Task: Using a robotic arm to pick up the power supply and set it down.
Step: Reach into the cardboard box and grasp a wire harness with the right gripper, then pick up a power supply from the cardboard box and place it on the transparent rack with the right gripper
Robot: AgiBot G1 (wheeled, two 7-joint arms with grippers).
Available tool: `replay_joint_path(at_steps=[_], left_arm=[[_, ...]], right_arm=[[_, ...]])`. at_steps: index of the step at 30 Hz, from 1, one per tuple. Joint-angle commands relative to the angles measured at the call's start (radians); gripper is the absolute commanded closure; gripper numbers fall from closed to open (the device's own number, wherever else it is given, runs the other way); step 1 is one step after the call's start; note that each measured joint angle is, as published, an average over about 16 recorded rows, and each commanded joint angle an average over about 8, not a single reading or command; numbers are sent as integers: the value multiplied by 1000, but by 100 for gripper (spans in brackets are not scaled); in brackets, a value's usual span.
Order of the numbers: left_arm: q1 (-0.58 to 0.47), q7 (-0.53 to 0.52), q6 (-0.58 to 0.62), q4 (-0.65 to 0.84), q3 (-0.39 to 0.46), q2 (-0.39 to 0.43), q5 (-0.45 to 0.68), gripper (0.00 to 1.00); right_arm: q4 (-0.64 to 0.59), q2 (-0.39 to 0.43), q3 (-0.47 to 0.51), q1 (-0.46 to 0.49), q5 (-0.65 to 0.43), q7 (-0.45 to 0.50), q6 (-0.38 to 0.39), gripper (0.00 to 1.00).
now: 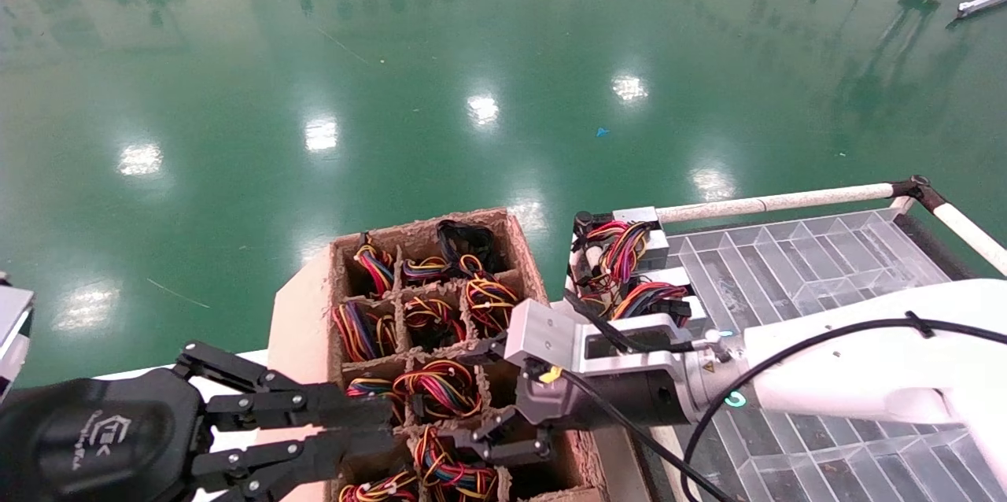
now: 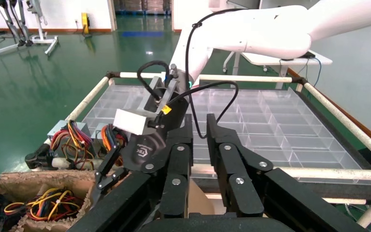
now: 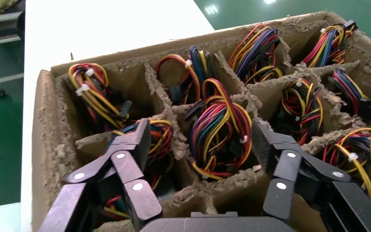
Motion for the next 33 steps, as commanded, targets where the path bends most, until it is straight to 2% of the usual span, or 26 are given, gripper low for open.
replay_joint_path(at_steps=[1, 19, 33], left_arm=[[0, 0, 0, 0, 0, 0, 0, 7], [0, 0, 0, 0, 1, 0, 0, 12], [0, 1, 0, 0, 1, 0, -1, 13]], right_arm=[[-22, -12, -3, 9, -4, -10, 2, 100], [-113, -62, -31, 38, -52, -41, 19, 100], [-125, -42, -5, 42, -3, -40, -16, 100]])
